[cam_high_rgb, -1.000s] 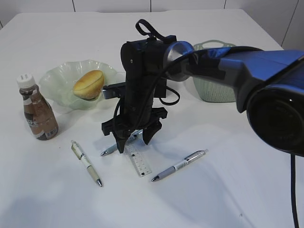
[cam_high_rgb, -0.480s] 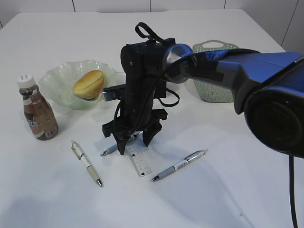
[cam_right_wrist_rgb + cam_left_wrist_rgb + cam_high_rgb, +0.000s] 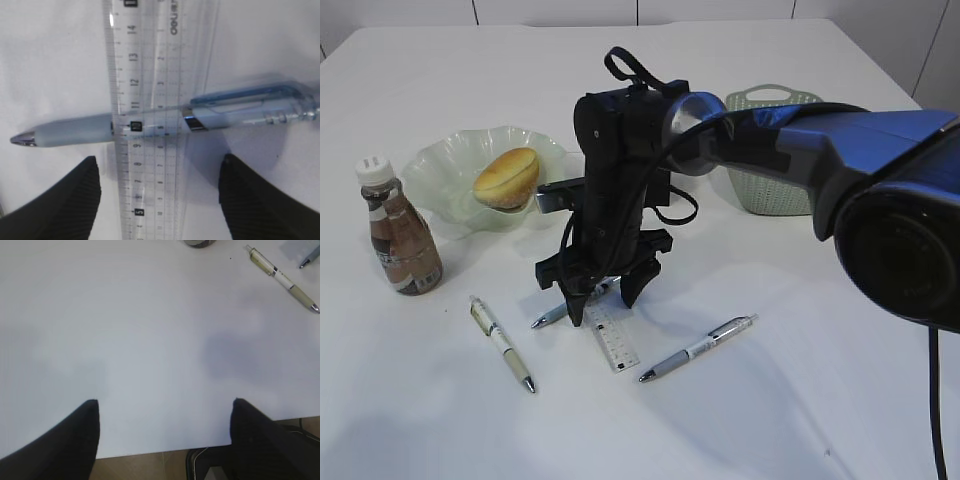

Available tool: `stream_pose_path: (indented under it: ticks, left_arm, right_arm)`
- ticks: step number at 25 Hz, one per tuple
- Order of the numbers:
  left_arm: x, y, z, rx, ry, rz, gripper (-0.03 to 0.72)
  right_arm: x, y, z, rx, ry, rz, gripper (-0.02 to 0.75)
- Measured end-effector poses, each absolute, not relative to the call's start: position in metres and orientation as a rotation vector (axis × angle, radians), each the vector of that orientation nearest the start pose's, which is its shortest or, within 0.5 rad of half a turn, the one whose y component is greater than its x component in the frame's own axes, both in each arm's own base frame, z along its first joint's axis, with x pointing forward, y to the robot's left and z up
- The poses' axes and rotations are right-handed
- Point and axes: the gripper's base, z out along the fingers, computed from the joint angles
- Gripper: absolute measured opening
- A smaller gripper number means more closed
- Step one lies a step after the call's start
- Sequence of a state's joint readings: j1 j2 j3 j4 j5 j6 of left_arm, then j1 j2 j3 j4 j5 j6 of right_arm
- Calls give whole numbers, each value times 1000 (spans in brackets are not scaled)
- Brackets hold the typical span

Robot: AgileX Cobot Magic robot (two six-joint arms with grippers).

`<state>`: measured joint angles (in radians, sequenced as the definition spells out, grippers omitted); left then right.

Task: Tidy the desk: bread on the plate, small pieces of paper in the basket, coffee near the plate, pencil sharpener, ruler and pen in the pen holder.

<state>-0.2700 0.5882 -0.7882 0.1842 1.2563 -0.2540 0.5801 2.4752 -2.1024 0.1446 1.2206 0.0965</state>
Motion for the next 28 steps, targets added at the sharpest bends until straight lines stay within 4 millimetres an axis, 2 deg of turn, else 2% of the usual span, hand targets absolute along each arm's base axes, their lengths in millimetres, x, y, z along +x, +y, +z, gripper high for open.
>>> stream_pose_path:
  ticks: [8, 11, 12, 14, 15, 16, 17, 21, 28]
  left_arm:
    - [73, -4, 330, 23, 2513, 33, 575]
    - [73, -4, 330, 23, 2513, 33, 575]
    - [73, -4, 330, 23, 2513, 33, 575]
    - [73, -4, 330, 23, 2513, 33, 575]
    - [73, -4, 330, 23, 2513, 33, 575]
    - [73, -4, 330, 23, 2513, 33, 575]
    - [73, -4, 330, 23, 2513, 33, 575]
    - [73, -4, 330, 23, 2513, 33, 575]
    - [73, -4, 330, 23, 2513, 33, 575]
  right_arm:
    - [411, 283, 128, -683, 3039, 218, 581]
    - [411, 283, 128, -684, 3038, 215, 558]
    - [411, 282, 127, -689, 3038, 208, 524]
    - [411, 282, 127, -689, 3038, 208, 524]
    - [411, 282, 127, -689, 3037, 206, 430]
    - [411, 282, 127, -689, 3037, 206, 399]
    - [411, 282, 127, -689, 3037, 206, 399]
    - [411, 282, 127, -694, 3036, 206, 318]
    - [411, 282, 127, -698, 3035, 206, 301]
